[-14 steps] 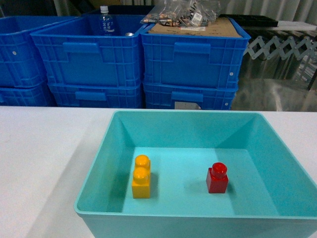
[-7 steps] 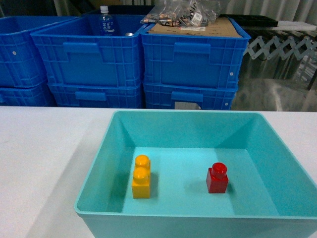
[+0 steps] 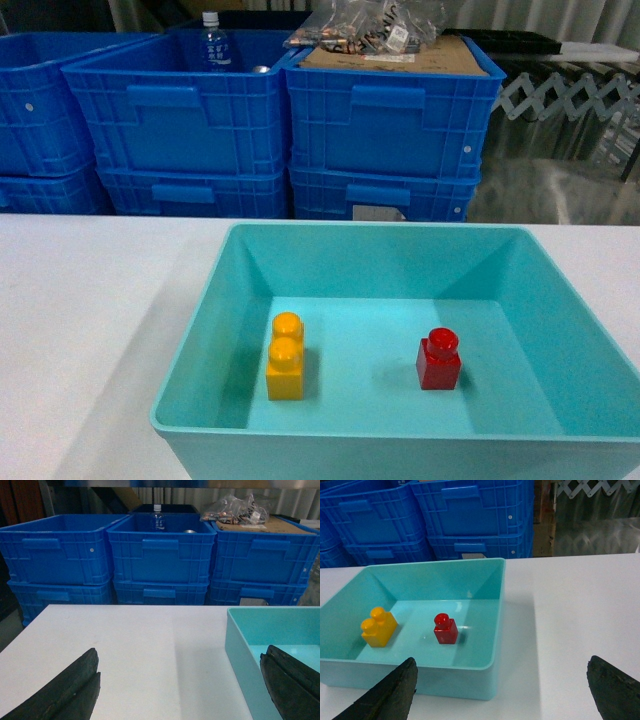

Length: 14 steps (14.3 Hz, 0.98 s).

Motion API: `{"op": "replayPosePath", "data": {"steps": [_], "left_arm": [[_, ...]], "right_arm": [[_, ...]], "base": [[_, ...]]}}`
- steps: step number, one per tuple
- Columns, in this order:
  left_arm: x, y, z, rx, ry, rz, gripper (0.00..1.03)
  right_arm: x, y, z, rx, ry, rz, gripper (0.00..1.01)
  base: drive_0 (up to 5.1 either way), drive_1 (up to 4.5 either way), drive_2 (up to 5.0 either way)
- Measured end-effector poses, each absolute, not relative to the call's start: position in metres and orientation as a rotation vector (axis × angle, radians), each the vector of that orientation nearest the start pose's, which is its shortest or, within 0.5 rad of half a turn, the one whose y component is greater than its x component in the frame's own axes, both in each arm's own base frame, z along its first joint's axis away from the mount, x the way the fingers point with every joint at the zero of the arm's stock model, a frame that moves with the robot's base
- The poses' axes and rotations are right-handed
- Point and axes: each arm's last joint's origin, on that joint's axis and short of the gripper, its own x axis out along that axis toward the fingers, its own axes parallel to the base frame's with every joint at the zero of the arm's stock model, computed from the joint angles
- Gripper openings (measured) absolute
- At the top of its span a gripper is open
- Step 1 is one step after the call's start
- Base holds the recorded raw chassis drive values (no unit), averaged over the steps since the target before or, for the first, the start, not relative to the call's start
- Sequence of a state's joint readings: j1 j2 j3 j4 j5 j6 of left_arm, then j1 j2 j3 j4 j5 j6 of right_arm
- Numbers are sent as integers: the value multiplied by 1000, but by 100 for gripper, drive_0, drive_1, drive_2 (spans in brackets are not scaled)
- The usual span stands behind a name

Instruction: Pick red block from blue box to shelf

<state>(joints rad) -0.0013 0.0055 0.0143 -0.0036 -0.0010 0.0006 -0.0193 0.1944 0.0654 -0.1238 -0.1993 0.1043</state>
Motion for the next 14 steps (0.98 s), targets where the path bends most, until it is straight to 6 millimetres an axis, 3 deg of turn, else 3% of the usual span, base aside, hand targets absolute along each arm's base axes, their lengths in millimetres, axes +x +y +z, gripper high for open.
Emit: {"op": "replayPosePath", "data": {"steps": [3, 5, 9, 12, 14], "left_arm": [[97, 0, 168, 1, -5, 0, 98], [97, 0, 168, 1, -4, 0, 98], [97, 0, 168, 1, -5, 0, 98], [97, 0, 168, 1, -5, -1, 98], [97, 0, 168, 1, -5, -1, 98]], "right_arm": [[105, 4, 158, 131, 261, 166, 98], [103, 9, 154, 25, 314, 83, 98], [112, 12, 170, 6, 286, 73, 98], [157, 30, 216, 82, 339, 120, 98], [202, 60, 239, 153, 503, 182, 98]], "base": [[0, 0, 0], [0, 0, 0], [0, 0, 0], [0, 0, 0], [0, 0, 0]]}}
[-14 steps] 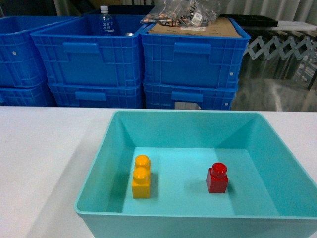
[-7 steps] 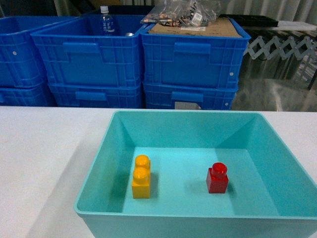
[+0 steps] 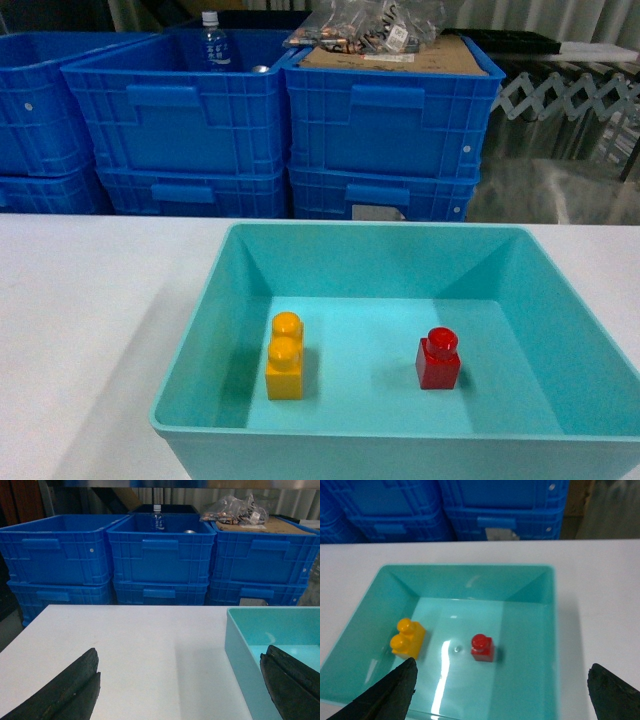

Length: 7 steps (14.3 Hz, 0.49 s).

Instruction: Pick red block from blue box to shelf

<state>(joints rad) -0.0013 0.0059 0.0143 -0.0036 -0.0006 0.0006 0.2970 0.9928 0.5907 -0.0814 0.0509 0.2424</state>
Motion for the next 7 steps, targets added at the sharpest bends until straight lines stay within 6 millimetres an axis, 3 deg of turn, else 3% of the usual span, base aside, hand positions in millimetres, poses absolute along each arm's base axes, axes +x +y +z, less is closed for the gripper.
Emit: {"op": "replayPosePath", "data": {"steps": [2, 7], "left_arm": [[97, 0, 168, 1, -5, -1, 98], [97, 0, 168, 1, -5, 0, 98]], "right_arm": [[240, 93, 219, 179, 666, 222, 98], [289, 142, 149, 37, 785, 223, 98]], "base": [[0, 0, 0], [0, 0, 0]]}}
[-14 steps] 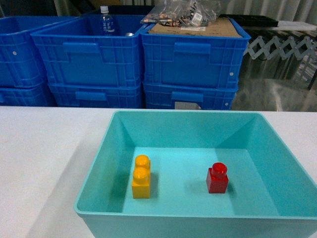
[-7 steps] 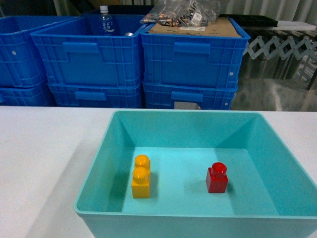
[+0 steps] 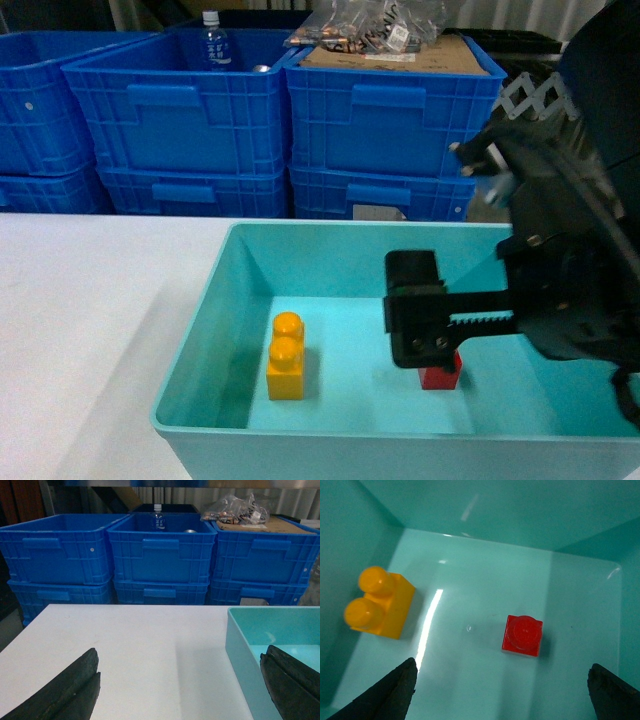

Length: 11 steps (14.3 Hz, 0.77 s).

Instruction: Pick red block from blue box to shelf

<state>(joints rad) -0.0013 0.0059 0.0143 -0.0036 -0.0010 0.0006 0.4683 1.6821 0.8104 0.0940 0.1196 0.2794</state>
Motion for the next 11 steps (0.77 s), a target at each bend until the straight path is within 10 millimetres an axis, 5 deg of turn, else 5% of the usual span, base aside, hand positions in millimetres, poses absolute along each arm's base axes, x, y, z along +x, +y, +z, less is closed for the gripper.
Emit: {"op": "replayPosePath", "data": {"steps": [7, 11], "left_arm": [[97, 0, 168, 1, -5, 0, 98], [97, 0, 168, 1, -5, 0, 98]], "right_arm": [[342, 157, 58, 6, 866, 184, 98], [345, 165, 46, -24, 840, 162, 98]], "base": [[0, 0, 0], [0, 0, 0]]}}
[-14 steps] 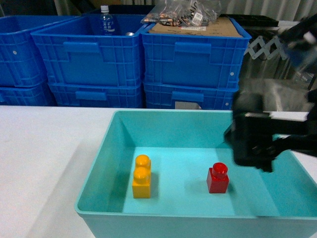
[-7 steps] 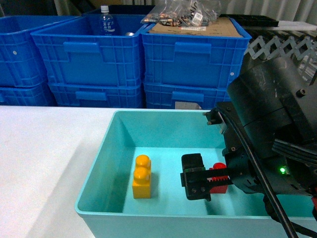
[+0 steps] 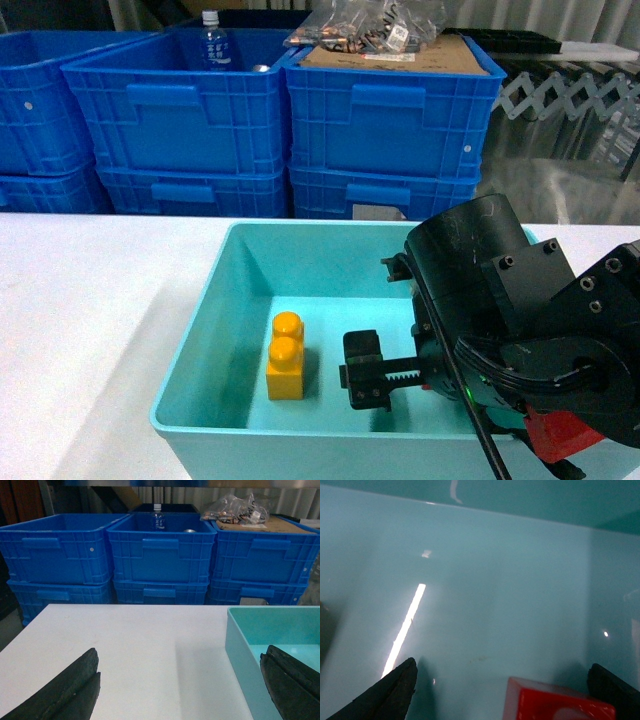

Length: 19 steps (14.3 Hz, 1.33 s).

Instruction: Pick red block from blue box to shelf

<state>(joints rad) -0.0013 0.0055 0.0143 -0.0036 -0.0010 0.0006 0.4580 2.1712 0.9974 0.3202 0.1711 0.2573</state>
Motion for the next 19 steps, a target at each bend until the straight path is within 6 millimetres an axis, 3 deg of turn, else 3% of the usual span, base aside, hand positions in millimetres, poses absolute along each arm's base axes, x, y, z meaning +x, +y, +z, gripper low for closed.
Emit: {"op": "replayPosePath", "data": {"steps": [2, 7, 8, 12, 14, 16, 17, 19], "left_arm": [[97, 0, 168, 1, -5, 0, 98], [97, 0, 168, 1, -5, -1, 98], [97, 0, 168, 1, -5, -1, 98], [97, 0, 168, 1, -5, -1, 98], [97, 0, 168, 1, -5, 0, 98], [97, 0, 168, 1, -5, 0, 98], [97, 0, 168, 1, -5, -1, 98], [97, 0, 168, 1, -5, 0, 98]], "right_arm": [[348, 166, 43, -36, 821, 151, 97], [361, 167, 38, -67, 778, 124, 39], [363, 165, 38, -67, 775, 118, 32], [365, 158, 39, -71, 764, 99, 28], [353, 150, 49, -83, 773, 137, 28], [303, 89, 198, -18, 505, 294, 28], [285, 67, 228, -6, 403, 292, 28], [251, 20, 257, -18, 152, 148, 28]], "base": [[0, 0, 0], [0, 0, 0], [0, 0, 0], [0, 0, 0], [0, 0, 0], [0, 0, 0], [0, 0, 0], [0, 0, 0]]}}
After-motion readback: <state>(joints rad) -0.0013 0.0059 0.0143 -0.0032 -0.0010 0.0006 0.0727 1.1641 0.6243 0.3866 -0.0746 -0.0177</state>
